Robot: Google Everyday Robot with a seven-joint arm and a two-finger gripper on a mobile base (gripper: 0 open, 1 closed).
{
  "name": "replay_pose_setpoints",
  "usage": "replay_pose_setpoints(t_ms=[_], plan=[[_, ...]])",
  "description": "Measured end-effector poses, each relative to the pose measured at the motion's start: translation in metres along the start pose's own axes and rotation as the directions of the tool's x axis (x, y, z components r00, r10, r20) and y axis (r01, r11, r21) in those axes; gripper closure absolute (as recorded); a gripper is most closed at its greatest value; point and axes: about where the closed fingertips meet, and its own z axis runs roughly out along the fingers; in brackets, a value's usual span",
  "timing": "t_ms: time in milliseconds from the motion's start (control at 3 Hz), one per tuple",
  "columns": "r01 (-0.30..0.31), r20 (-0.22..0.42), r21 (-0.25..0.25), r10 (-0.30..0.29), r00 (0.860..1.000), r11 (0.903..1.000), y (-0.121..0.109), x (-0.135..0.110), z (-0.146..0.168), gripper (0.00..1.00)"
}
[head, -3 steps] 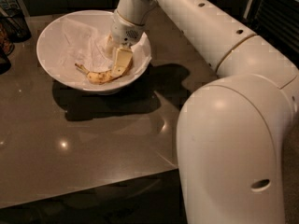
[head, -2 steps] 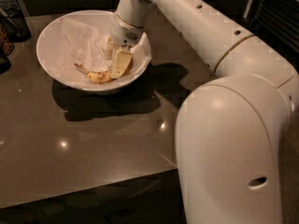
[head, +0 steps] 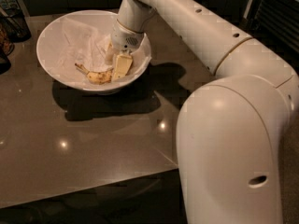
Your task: Pick banana from white bowl
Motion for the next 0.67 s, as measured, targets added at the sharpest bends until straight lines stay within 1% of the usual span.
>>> replay_pose_setpoints(t_ms=[333,667], plan=[[0.000,0.000,0.000,0.000,1.000,1.0000,0.0000,0.0000,0.0000,0.40],[0.005,-0.023,0.010,-0.005,1.000,0.9999,0.0009,0.0019,0.0038,0.59]])
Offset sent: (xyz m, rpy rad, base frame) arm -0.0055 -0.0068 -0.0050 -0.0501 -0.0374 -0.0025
